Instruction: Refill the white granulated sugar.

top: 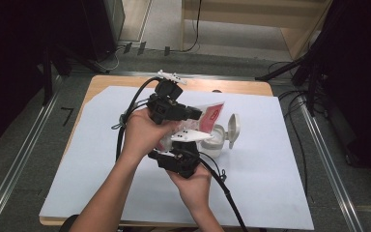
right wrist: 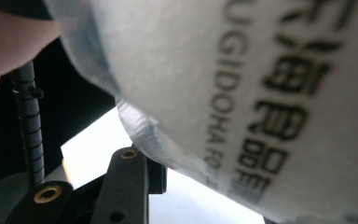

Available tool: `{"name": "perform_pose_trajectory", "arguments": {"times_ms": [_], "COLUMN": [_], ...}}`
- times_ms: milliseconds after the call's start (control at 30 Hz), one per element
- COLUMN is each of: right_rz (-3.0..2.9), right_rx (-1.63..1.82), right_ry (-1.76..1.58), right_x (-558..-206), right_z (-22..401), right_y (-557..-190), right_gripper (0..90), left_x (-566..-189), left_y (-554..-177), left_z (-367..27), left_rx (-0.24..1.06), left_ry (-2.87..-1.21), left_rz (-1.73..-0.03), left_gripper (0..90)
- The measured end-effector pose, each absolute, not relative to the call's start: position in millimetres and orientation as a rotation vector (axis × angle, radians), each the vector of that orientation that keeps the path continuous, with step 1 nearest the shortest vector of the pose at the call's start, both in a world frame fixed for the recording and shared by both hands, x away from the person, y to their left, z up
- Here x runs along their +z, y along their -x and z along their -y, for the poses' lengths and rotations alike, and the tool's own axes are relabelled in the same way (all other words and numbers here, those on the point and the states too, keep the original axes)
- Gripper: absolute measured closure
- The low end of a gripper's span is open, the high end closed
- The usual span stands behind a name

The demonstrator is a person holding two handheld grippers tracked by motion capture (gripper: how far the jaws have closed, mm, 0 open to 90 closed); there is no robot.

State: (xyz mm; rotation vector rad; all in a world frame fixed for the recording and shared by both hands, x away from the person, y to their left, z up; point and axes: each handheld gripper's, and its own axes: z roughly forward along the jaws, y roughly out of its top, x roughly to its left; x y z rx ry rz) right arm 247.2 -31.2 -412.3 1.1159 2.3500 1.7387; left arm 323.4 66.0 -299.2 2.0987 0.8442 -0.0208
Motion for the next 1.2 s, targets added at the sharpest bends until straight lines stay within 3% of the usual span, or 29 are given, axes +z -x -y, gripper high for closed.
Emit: {"name": "perform_pose_trajectory", "arguments": {"times_ms": [1200], "right_rz": [-2.351], "right_rx": [1.749], "right_ry": [-1.129], "right_x": [-407.8], "right_z": [35.0], "right_y": [-250.5], "right_gripper": [63.3], "left_x": [-298.0], "left_y": [-332.2], "left_z": [-57.5], "left_rx": [-0.051], "left_ry": [-2.112], "left_rz": [-0.854], "left_gripper": [83.9]}}
